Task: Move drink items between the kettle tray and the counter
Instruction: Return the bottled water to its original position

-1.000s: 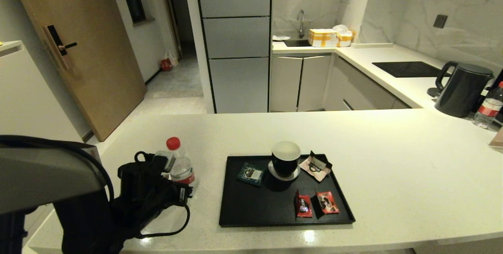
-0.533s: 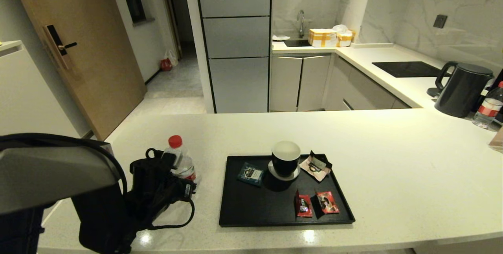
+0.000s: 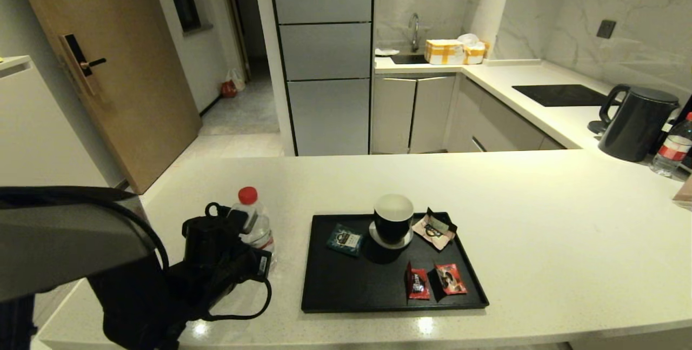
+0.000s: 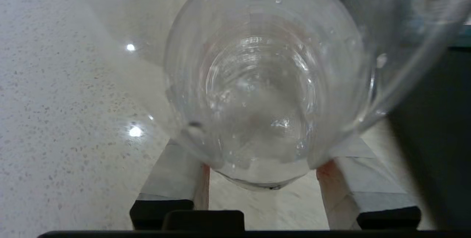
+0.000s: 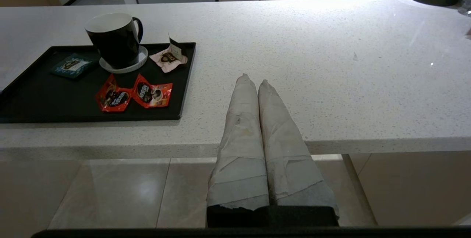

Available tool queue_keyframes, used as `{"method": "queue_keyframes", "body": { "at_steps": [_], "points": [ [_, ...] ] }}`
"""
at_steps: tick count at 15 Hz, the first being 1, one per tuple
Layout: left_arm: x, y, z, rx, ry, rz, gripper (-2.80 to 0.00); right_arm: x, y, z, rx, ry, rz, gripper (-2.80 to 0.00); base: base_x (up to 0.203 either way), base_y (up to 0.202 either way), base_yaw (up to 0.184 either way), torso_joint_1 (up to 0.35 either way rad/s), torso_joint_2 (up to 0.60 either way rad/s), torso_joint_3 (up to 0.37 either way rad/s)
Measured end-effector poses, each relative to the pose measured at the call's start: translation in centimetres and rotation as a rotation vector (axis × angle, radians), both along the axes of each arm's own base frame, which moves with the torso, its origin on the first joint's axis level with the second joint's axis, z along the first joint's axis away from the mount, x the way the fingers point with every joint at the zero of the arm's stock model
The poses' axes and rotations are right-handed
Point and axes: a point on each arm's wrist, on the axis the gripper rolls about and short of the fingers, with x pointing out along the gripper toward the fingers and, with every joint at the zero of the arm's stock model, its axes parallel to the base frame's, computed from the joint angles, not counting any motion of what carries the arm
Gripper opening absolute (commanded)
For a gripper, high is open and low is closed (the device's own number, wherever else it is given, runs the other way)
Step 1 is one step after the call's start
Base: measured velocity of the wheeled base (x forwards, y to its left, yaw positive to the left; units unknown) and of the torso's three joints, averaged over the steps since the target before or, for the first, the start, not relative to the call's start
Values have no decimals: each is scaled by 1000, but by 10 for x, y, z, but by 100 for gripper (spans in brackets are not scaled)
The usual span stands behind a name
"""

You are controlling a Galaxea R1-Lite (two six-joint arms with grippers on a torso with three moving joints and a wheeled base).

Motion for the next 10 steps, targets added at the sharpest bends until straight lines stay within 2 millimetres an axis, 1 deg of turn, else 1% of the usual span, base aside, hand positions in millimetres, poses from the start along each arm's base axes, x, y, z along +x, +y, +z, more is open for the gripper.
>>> {"method": "queue_keyframes", "body": {
  "at_steps": [2,3,4,5,8,9,10],
  "points": [
    [-4,-6,9,-18,3,-18,-280,0,0,0,0,0,0,-280,0,0,0,0,0,0],
    [-6,-14,14,-40,15,-32,-280,0,0,0,0,0,0,-280,0,0,0,0,0,0],
    [-10,-26,25,-69,40,-62,-280,0,0,0,0,0,0,-280,0,0,0,0,0,0],
    [-15,-40,42,-107,49,-100,-280,0,0,0,0,0,0,-280,0,0,0,0,0,0],
    [-37,-69,87,-170,68,-190,-280,0,0,0,0,0,0,-280,0,0,0,0,0,0],
    [-41,-80,96,-185,67,-219,-280,0,0,0,0,0,0,-280,0,0,0,0,0,0],
    [-45,-95,97,-192,79,-256,-280,0,0,0,0,0,0,-280,0,0,0,0,0,0]
  ]
}}
